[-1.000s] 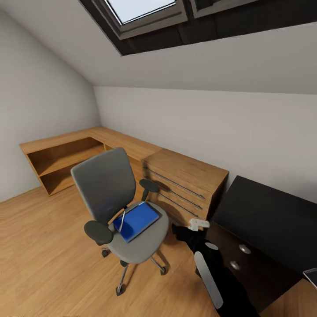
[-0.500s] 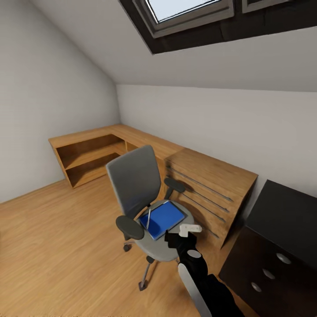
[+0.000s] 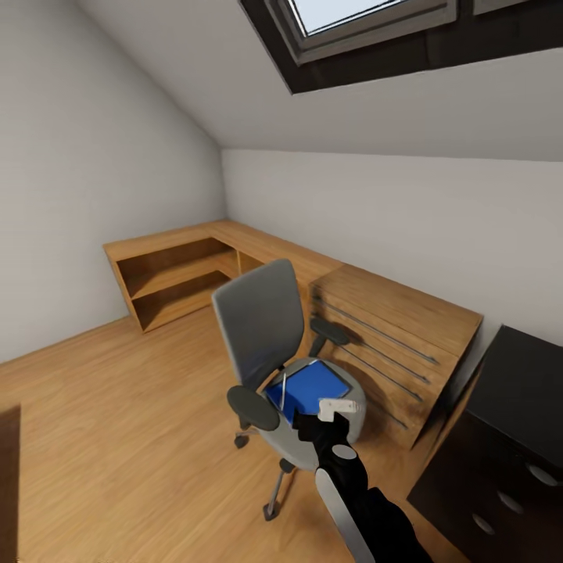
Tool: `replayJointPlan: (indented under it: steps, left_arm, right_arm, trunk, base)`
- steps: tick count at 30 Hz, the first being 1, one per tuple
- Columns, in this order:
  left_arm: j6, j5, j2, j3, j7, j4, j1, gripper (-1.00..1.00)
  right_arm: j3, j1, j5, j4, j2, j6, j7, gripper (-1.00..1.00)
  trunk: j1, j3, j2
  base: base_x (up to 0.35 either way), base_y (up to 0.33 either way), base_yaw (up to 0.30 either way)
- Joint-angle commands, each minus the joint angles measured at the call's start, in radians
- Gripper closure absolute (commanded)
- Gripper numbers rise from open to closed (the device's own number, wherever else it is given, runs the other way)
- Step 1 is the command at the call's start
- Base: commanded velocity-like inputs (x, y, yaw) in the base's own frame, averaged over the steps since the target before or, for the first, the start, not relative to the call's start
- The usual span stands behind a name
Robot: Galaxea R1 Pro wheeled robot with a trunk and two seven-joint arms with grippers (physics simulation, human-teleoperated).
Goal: In the bedroom, organize the workspace by keeping the computer under the desk, ensuring the monitor is on the desk, placing the keyboard on the desk next to the monitor, placing the mouse on the desk next to the keyboard, moving the folder from the swivel chair onto the desk next to the mouse, stacking the notebook on top of the folder with the pen on top of the notebook, and positioning the swivel chair next to the desk.
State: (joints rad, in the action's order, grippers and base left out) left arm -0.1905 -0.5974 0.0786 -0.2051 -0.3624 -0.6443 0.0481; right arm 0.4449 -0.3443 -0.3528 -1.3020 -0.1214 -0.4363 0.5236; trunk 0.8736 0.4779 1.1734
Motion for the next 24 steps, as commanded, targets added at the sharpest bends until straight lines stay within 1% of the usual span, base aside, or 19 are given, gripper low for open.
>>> replayJointPlan:
  steps: [1,5,9,12,14,18,24]
  left_arm:
    - [-0.007,-0.009,0.001,0.001,-0.006,0.0,0.001,-1.0]
    - [-0.009,-0.007,-0.001,0.011,-0.005,0.0,0.001,-1.0]
    - [-0.01,-0.004,-0.003,0.014,-0.004,0.0,0.001,-1.0]
    - [-0.01,-0.002,-0.004,0.014,-0.004,0.0,0.001,-1.0]
    - [-0.01,-0.001,-0.004,0.015,-0.003,0.0,0.001,-1.0]
    - [-0.01,0.0,-0.005,0.015,-0.003,0.0,0.001,-1.0]
    - [-0.01,0.001,-0.006,0.015,-0.003,0.0,0.001,-1.0]
  right_arm:
    - [0.002,-0.001,-0.008,-0.001,0.0,0.0,0.009,-1.0]
    - [0.002,-0.001,-0.008,0.007,0.0,0.002,0.007,-1.0]
    - [0.006,-0.001,-0.008,0.023,0.0,0.003,0.004,-1.0]
    - [0.019,-0.001,-0.007,0.032,0.0,0.004,0.003,-1.0]
    - [0.036,-0.001,-0.007,0.037,0.0,0.005,0.002,-1.0]
    - [0.05,-0.001,-0.006,0.04,0.0,0.005,0.002,-1.0]
    - [0.056,-0.001,-0.004,0.041,0.002,0.005,0.003,-1.0]
  trunk:
    - [0.0,0.002,0.001]
    - [0.0,0.004,0.001]
    - [0.0,0.007,0.001]
    - [0.0,0.009,0.001]
    - [0.0,0.011,0.001]
    - [0.0,0.014,0.001]
    - [0.0,0.019,0.001]
  base:
    - [0.081,0.105,0.21]
    - [0.048,0.062,0.225]
    - [0.02,0.025,0.237]
    - [0.009,0.011,0.242]
    - [0.09,0.005,0.243]
    - [0.2,0.003,0.238]
    - [0.279,0.001,0.183]
